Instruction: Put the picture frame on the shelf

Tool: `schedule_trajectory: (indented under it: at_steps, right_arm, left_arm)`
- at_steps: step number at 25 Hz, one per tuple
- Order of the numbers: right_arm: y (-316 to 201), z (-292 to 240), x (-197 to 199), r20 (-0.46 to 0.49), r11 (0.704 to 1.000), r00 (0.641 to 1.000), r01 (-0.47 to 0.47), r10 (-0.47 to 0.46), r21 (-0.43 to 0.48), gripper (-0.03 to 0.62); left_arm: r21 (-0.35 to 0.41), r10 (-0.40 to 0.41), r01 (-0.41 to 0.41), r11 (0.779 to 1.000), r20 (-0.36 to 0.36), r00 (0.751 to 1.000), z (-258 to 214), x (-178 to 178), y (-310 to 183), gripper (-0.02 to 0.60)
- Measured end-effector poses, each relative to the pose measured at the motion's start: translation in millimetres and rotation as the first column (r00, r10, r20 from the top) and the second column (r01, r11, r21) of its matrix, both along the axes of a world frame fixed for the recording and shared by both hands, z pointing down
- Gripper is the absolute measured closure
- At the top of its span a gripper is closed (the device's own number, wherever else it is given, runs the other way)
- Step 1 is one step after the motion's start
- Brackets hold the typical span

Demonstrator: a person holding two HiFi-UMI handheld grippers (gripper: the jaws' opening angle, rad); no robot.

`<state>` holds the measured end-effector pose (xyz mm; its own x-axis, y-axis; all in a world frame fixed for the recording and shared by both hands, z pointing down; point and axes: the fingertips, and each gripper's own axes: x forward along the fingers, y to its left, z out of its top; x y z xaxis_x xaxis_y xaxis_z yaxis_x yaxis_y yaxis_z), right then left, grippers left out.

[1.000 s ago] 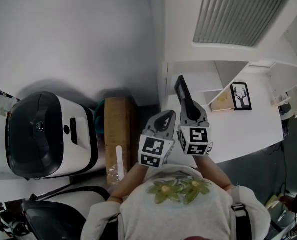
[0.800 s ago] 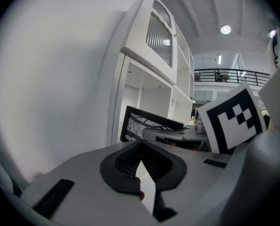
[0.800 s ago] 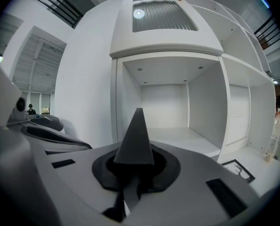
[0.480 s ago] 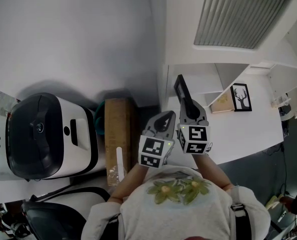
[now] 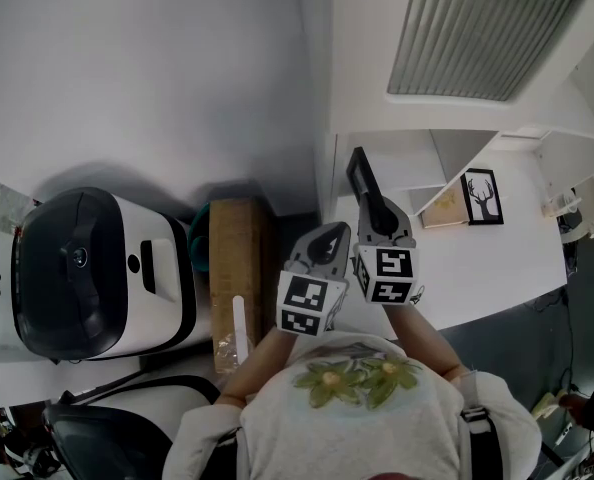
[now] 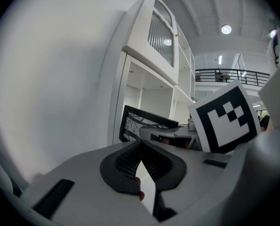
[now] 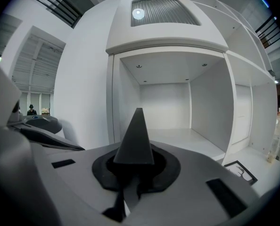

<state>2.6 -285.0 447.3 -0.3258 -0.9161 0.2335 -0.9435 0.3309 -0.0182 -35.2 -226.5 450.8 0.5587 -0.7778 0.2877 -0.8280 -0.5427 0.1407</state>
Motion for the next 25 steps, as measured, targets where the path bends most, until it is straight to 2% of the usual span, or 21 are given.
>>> schedule_trajectory:
  at_steps: [25]
  right_arm:
    - [-19, -1, -5, 0.006, 1.0, 1.0, 0.019, -0.019, -0.012, 0.557]
  left_arm:
    - [-0.003, -0.011, 0.011, 1.0, 0.002, 1.0, 2, -1, -4, 0.552]
